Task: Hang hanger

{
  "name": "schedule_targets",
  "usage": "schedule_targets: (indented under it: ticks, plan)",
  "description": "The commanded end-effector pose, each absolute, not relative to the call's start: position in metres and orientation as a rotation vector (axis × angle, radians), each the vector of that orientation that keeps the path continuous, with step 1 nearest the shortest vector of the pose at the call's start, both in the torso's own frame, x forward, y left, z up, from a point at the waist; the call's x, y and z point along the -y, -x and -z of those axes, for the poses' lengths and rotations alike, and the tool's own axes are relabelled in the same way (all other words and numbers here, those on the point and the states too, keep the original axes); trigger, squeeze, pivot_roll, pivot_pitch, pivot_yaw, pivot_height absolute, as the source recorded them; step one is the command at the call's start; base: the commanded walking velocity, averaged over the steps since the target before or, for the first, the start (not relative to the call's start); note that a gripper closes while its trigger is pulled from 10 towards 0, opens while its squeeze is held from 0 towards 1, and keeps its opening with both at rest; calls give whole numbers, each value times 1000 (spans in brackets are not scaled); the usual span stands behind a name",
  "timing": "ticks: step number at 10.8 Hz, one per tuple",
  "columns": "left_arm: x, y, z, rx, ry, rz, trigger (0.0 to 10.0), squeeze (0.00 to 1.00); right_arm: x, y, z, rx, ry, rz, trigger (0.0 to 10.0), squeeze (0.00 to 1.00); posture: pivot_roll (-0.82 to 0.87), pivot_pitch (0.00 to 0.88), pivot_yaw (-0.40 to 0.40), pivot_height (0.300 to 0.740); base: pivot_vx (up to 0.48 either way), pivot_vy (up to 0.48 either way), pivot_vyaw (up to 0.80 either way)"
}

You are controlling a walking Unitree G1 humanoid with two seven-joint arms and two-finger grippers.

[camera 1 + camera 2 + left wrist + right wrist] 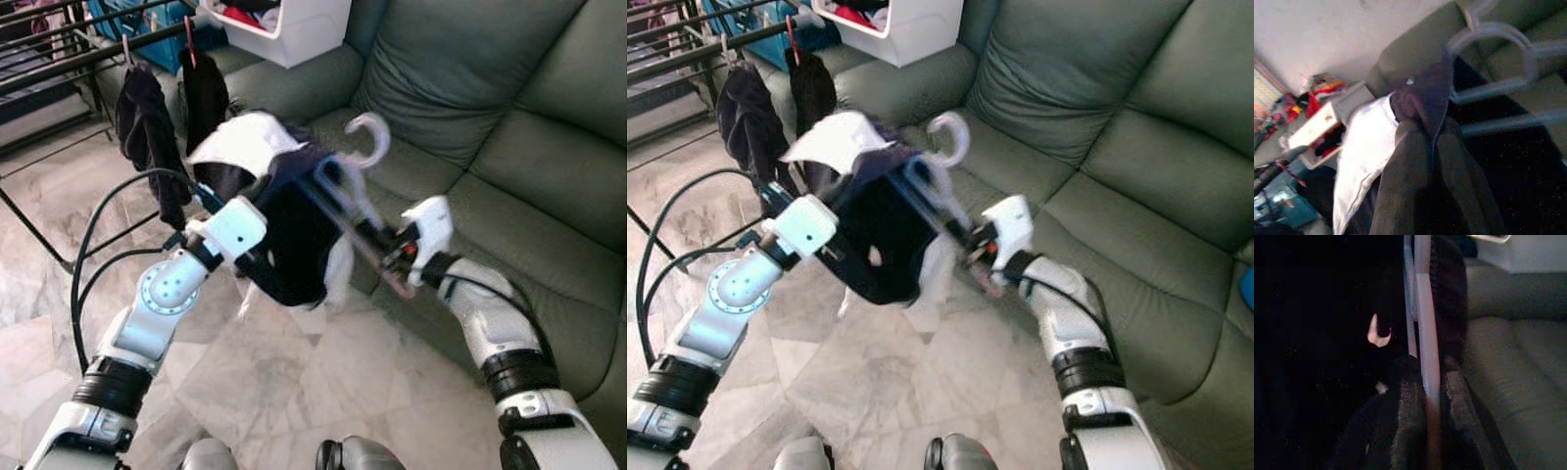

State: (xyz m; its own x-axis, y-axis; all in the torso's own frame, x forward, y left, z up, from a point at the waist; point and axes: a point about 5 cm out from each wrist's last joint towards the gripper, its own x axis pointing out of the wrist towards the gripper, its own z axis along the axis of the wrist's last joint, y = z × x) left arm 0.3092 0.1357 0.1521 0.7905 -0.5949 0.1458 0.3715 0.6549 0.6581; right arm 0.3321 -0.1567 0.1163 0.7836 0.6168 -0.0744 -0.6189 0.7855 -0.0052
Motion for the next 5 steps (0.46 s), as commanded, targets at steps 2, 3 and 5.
schedule_targets:
  ticks: [2, 3, 5]
  plan:
    - [-134, -309, -149, 366, -671, 584, 2706, 0, 165, -340, -135, 13, 33, -608, 10000, 0, -34, 66, -85, 740, 0, 0, 0]
    - [-128, -306, -145, 355, -658, 619, 3686, 0, 164, -341, -136, 24, 39, -601, 10000, 0, -34, 67, -87, 740, 0, 0, 0]
    - [-119, -306, -143, 356, -612, 636, 10000, 1000, 160, -341, -135, 30, 41, -607, 10000, 0, -34, 67, -87, 740, 0, 0, 0]
